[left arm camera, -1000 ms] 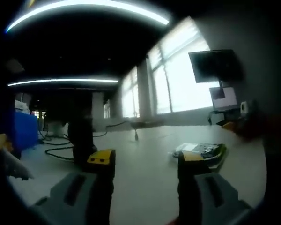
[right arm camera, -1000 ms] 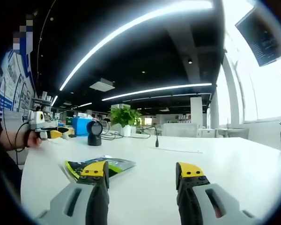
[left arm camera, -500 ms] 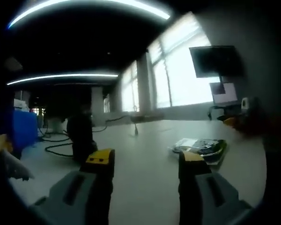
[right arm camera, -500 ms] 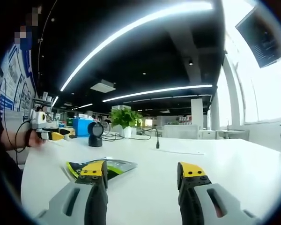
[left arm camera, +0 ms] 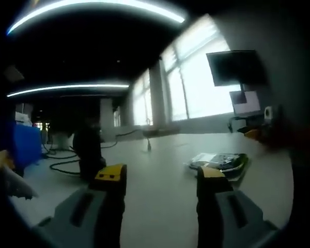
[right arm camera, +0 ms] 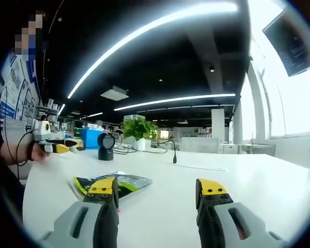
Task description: Clip sheet goods on table flip sheet goods clip sheet goods scan sheet goods put sheet goods back to table
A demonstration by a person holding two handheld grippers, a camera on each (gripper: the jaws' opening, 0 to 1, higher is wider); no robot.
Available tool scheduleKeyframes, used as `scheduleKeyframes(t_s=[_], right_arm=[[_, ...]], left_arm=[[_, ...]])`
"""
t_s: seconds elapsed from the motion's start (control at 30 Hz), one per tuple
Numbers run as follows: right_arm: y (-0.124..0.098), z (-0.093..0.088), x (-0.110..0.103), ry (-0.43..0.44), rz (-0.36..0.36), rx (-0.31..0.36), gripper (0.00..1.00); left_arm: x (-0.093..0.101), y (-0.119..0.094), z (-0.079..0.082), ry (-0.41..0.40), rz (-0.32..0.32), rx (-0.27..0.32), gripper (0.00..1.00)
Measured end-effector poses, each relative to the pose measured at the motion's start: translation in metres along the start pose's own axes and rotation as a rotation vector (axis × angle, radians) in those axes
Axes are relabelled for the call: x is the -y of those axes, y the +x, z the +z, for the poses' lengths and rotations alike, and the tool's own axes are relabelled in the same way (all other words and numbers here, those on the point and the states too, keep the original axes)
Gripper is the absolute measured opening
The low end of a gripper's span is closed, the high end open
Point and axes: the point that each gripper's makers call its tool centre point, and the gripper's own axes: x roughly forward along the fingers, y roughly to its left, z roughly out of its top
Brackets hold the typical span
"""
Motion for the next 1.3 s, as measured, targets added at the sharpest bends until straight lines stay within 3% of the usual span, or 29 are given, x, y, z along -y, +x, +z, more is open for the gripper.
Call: scheduleKeyframes(t_s=[0.27, 0.47, 0.63, 0.83, 1.1, 1.3], right_arm=[[-0.002, 0.009, 0.003, -0.002, -0.017, 0.035, 0.54], [0.002, 0.01, -0.004, -0.005, 0.0, 0.026, 0.54], [0.005, 0.024, -0.024, -0.033, 0.044, 0.038, 0.54], [0.016, 0.042, -0.041, -0.077, 0.091, 0.067, 0.54], [0.03, 0.043, -0.08, -0.187, 0.202, 0.023, 0.53], [0.036, 0.037, -0.097, -0.233, 0.242, 0.011, 0.52]], left_arm=[[0.003, -0.002, 0.001, 0.001, -0.009, 0.004, 0.47], [0.003, -0.003, 0.0, -0.013, -0.005, -0.002, 0.47], [0.004, -0.002, -0.005, -0.023, -0.006, -0.025, 0.45], [0.003, -0.002, -0.002, -0.03, -0.007, -0.008, 0.45], [0.009, -0.002, 0.001, -0.026, -0.031, 0.003, 0.41], [0.008, -0.002, 0.002, -0.046, -0.031, 0.009, 0.41]])
